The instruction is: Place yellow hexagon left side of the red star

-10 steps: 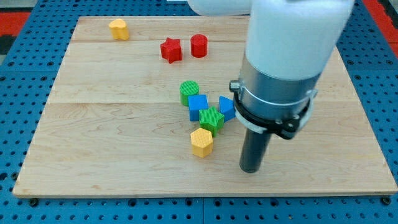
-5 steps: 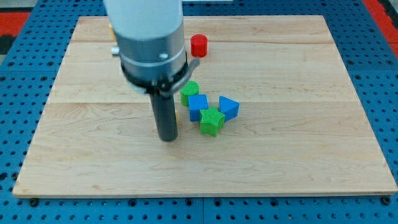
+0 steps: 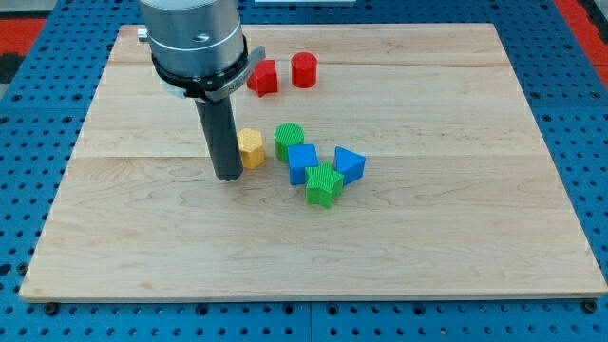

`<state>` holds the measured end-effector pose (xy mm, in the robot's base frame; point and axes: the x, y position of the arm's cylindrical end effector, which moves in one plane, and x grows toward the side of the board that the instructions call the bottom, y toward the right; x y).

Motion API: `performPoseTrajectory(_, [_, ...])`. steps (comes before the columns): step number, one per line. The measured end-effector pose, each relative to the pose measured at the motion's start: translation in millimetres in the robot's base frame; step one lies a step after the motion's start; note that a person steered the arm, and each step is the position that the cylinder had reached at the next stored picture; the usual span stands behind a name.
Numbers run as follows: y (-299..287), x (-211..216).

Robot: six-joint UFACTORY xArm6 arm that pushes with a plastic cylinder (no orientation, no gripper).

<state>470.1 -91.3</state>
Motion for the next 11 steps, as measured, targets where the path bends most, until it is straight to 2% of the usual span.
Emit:
performPoseTrajectory(2, [-1, -2])
performPoseTrajectory(4, [11, 57])
performPoseTrajectory(5, [-29, 5])
performPoseTrajectory(6, [-36, -38])
performPoseTrajectory(7, [-44, -34])
performPoseTrajectory(8, [-9, 8])
performPoseTrajectory(9, [35, 1])
performPoseTrajectory(11, [-48, -117])
